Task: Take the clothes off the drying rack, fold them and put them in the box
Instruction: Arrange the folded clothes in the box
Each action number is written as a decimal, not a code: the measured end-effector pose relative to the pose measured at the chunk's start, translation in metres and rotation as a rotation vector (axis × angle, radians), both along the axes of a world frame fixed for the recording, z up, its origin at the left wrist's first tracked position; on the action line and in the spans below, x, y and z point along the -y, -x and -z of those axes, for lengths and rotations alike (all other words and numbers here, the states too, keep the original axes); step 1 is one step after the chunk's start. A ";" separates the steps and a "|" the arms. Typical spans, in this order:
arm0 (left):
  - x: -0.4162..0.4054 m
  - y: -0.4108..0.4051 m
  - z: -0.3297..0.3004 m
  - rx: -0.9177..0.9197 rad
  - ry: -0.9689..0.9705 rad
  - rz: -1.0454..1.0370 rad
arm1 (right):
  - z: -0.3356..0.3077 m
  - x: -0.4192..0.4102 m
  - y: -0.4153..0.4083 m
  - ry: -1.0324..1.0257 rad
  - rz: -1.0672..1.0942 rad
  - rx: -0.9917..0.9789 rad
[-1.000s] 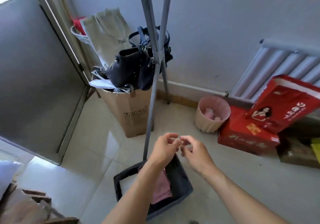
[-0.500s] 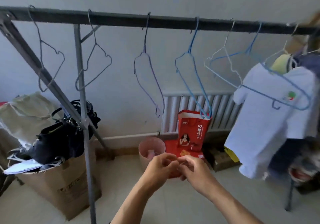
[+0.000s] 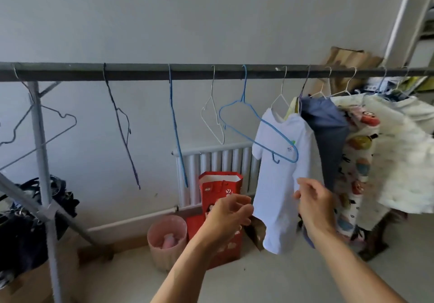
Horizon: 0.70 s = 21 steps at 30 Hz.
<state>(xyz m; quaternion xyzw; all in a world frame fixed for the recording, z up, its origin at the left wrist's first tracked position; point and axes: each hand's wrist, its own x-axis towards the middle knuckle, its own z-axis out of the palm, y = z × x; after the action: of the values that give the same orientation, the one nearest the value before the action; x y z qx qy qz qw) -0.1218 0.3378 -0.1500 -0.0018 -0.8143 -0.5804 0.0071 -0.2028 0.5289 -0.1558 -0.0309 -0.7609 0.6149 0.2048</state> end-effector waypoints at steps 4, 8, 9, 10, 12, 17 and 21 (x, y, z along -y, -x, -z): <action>-0.030 0.027 -0.038 -0.129 0.029 -0.012 | -0.053 -0.027 0.038 -0.019 0.074 -0.264; -0.055 0.061 -0.071 -0.259 0.031 -0.112 | -0.102 -0.030 0.084 -0.197 0.073 -0.419; -0.060 0.070 -0.079 -0.302 0.046 -0.136 | -0.110 -0.029 0.100 -0.270 0.064 -0.420; -0.064 0.077 -0.085 -0.351 0.072 -0.162 | -0.115 -0.026 0.116 -0.353 0.054 -0.388; -0.070 0.090 -0.097 -0.477 0.180 -0.231 | -0.127 -0.022 0.145 -0.522 0.040 -0.250; -0.074 0.113 -0.113 -0.578 0.610 -0.157 | -0.141 -0.012 0.178 -0.779 -0.154 0.062; -0.069 0.120 -0.116 -0.466 0.892 -0.183 | -0.144 -0.013 0.177 -0.756 -0.103 -0.047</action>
<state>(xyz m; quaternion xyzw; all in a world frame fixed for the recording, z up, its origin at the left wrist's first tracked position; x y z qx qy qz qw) -0.2420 0.4071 -0.0340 -0.0630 -0.9564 -0.1577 0.2378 -0.3794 0.5415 -0.0120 0.0995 -0.9296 0.3010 0.1880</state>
